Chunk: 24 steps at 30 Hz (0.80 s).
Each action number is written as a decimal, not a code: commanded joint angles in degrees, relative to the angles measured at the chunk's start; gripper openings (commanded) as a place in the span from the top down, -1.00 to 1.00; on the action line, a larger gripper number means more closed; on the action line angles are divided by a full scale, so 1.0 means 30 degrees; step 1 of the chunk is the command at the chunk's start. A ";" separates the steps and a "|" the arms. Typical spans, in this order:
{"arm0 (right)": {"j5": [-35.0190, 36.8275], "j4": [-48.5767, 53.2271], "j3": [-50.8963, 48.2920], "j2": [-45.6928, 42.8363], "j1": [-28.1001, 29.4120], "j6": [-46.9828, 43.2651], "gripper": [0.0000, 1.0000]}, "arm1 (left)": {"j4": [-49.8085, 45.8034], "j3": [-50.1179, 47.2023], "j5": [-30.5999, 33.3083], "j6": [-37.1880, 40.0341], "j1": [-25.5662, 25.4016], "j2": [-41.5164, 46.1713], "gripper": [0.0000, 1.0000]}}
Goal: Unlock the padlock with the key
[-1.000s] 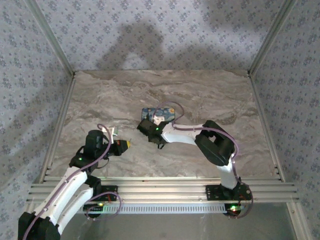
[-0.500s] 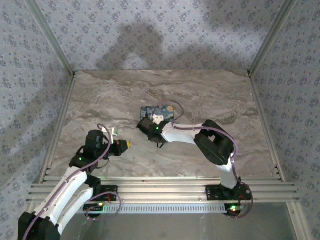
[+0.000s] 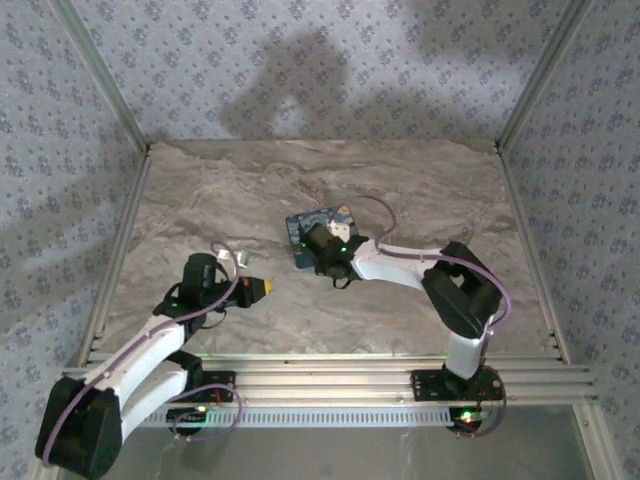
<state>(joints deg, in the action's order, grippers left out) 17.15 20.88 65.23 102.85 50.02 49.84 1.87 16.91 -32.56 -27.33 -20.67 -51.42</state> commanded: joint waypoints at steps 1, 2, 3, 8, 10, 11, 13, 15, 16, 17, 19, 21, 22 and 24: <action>-0.1457 -0.0773 -0.0966 -0.1391 -0.0784 -0.0100 0.86 | 0.2584 0.0949 -0.0837 0.1227 -0.0509 -0.1084 1.00; -0.1990 -0.0926 -0.1207 -0.1629 -0.1022 -0.0157 0.88 | 0.3098 0.0956 -0.0816 0.1424 -0.0739 -0.1475 1.00; -0.2528 -0.1000 -0.1336 -0.1852 -0.1250 -0.0282 0.89 | 0.3565 0.0985 -0.0741 0.1661 -0.1013 -0.1876 1.00; -0.4805 -0.0312 -0.0724 -0.2018 -0.1709 -0.1419 0.91 | 0.6144 0.0679 -0.0628 0.2218 -0.1888 -0.3712 1.00; -0.5713 0.0138 -0.0177 -0.1816 -0.1774 -0.1799 0.92 | 0.7078 0.0468 -0.0716 0.2211 -0.1987 -0.4253 1.00; -0.6273 0.0341 0.0130 -0.1704 -0.1807 -0.1996 0.92 | 0.7474 0.0376 -0.0790 0.2266 -0.2017 -0.4488 1.00; -0.7448 0.0619 0.0637 -0.1509 -0.1913 -0.2546 0.92 | 0.8012 0.0261 -0.0865 0.2460 -0.2086 -0.4723 1.00; -0.8733 0.0569 0.0873 -0.1309 -0.2075 -0.2509 0.93 | 0.8488 0.0220 -0.1062 0.2768 -0.2186 -0.4926 1.00; -0.9279 0.0553 0.0872 -0.1241 -0.2154 -0.2472 0.94 | 0.8695 0.0231 -0.1128 0.2916 -0.2208 -0.5027 1.00; -0.9875 0.0557 0.1602 -0.1138 -0.2276 -0.2355 0.94 | 0.8900 0.0209 -0.1166 0.3036 -0.2223 -0.5172 1.00; -1.0782 0.0475 0.1830 -0.1060 -0.2475 -0.2019 0.94 | 0.9419 0.0138 -0.1218 0.3157 -0.2251 -0.5476 1.00; -1.1525 0.0375 0.1968 -0.1074 -0.2687 -0.1544 0.94 | 1.0080 0.0023 -0.1248 0.3219 -0.2252 -0.5774 1.00; -1.1678 0.0375 0.2055 -0.1089 -0.2749 -0.1380 0.94 | 1.0342 -0.0017 -0.1169 0.3248 -0.2252 -0.5919 1.00; -1.1879 0.0544 0.2245 -0.1104 -0.2847 -0.1133 0.95 | 1.0743 -0.0097 -0.0915 0.3451 -0.2309 -0.6225 1.00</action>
<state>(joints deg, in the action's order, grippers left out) -14.24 22.48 69.30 99.11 42.13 44.97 29.02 17.39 -34.50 -19.07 -27.11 -69.10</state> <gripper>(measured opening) 0.187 0.048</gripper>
